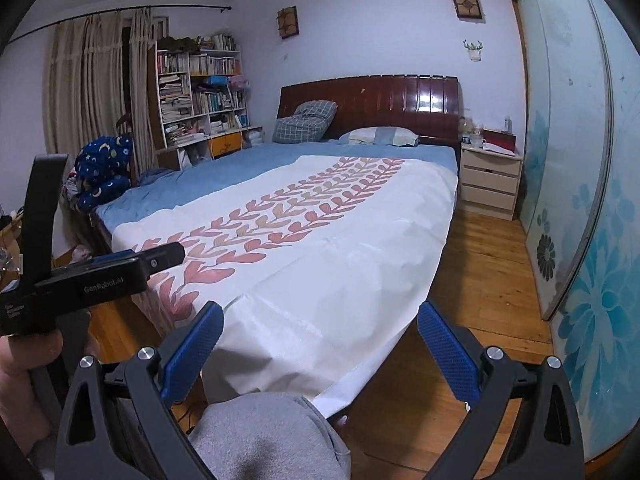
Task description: Collect trash
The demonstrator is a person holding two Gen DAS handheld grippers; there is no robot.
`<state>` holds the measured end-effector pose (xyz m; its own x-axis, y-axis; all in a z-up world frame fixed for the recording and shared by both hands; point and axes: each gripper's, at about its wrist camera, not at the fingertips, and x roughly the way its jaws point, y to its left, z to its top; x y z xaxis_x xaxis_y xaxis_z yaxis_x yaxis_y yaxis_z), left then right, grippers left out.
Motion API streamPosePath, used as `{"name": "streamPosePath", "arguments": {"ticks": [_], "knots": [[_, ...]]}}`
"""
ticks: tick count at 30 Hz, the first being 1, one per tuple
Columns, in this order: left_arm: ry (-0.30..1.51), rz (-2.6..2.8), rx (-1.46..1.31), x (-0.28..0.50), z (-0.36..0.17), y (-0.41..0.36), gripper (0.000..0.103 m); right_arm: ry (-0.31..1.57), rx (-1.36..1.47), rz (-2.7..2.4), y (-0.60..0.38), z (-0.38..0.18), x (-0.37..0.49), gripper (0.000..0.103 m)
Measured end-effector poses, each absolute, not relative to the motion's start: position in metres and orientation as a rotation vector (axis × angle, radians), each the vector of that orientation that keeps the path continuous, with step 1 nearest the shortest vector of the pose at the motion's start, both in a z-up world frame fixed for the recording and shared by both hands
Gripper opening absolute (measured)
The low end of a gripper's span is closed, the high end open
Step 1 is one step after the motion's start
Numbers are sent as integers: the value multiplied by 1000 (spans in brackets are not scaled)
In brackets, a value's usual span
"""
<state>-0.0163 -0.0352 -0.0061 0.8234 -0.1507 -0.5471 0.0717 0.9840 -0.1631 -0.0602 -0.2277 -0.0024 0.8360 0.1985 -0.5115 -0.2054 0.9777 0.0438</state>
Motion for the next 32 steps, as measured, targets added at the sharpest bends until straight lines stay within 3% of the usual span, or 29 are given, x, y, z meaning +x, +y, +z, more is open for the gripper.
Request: {"name": "streamPosePath", "arguments": {"ticks": [32], "knots": [[620, -128, -148, -11, -9, -41, 97, 607, 20, 202, -239, -16, -48, 96]]}}
